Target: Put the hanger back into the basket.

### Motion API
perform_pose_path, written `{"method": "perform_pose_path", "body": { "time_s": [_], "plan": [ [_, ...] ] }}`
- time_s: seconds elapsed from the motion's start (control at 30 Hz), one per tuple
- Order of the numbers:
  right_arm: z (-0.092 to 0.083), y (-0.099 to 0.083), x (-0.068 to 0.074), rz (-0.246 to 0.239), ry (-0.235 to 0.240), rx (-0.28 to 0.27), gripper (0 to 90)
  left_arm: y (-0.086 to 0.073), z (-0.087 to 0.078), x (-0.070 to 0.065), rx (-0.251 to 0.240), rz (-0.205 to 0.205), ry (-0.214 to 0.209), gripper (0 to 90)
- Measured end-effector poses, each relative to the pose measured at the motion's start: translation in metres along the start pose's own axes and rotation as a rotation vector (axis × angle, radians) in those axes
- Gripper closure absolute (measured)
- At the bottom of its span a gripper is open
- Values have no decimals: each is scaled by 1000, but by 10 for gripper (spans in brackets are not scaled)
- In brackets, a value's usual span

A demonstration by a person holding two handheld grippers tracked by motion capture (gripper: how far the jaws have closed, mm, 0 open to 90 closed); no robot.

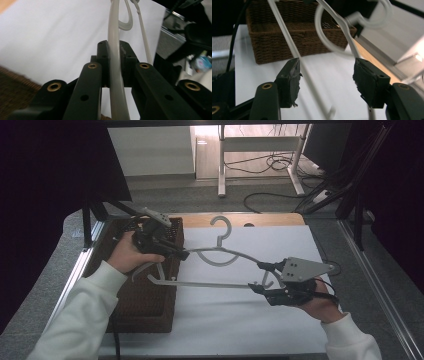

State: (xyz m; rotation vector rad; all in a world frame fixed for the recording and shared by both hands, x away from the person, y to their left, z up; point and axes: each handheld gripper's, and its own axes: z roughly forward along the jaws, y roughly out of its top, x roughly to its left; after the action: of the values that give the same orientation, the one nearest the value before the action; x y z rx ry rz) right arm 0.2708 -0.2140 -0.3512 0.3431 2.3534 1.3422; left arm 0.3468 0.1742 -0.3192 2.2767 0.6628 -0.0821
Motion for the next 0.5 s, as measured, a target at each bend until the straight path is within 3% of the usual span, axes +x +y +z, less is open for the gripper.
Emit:
{"method": "perform_pose_path", "body": {
  "time_s": [0.03, 0.07, 0.1, 0.33, 0.5],
  "plan": [
    [0, 0, 0, 0, 0, 0, 370, 0, 0, 0, 0, 0, 0, 813],
    [-3, -8, -2, 53, 0, 11, 353, -4, -3, -1, -15, -4, 14, 813],
    [-3, -8, -2, 53, 0, 11, 353, -7, -6, -1, -28, -8, 24, 813],
    [4, -41, -3, 201, -9, 51, 306, -32, -25, -7, -109, -29, 111, 813],
    [16, -61, 2, 250, 1, 76, 274, -49, -40, -12, -155, -42, 190, 812]
  ]
}}
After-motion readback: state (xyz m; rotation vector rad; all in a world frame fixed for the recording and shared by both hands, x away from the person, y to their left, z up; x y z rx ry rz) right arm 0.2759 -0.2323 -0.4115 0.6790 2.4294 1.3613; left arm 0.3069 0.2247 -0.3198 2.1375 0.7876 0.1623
